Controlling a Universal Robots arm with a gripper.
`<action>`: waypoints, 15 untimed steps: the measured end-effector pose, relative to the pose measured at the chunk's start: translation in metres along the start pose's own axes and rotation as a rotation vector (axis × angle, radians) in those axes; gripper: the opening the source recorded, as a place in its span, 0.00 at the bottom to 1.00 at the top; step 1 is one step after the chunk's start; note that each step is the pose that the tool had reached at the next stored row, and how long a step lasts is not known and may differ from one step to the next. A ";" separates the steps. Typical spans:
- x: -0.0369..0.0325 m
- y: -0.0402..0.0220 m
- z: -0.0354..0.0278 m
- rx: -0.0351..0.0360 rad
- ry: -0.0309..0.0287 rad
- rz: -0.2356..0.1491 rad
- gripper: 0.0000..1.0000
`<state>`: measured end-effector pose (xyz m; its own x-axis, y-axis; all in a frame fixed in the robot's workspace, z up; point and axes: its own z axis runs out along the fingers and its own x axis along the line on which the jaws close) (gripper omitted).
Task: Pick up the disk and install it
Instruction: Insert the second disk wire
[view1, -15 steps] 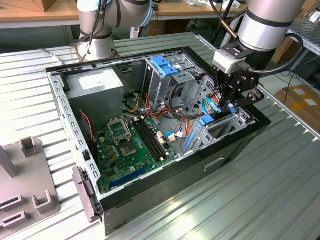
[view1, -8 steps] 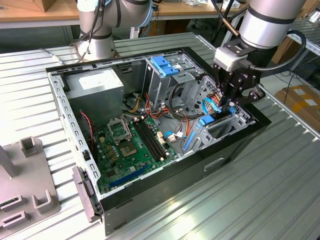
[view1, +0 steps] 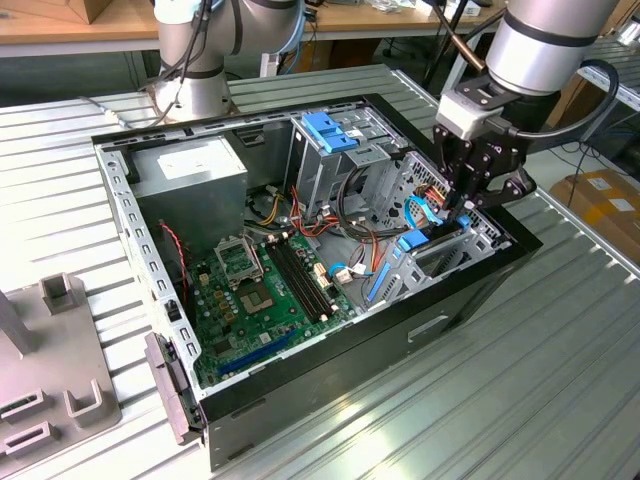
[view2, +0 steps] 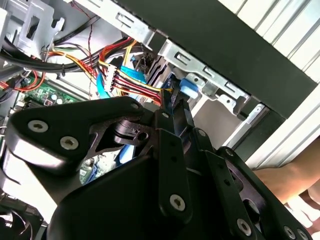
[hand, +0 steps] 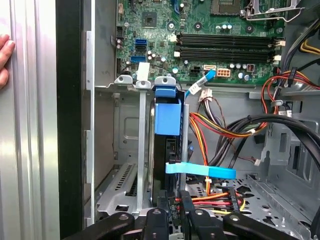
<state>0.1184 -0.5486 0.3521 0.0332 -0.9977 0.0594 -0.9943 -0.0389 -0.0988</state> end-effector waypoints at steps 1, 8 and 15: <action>0.0000 -0.0012 0.0001 0.0000 0.0001 0.000 0.24; -0.0016 -0.0074 0.0006 0.0001 -0.0031 0.000 0.24; -0.0019 -0.0123 0.0011 0.0001 -0.0053 0.001 0.24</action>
<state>0.1308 -0.5462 0.3521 0.0331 -0.9980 0.0541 -0.9944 -0.0383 -0.0989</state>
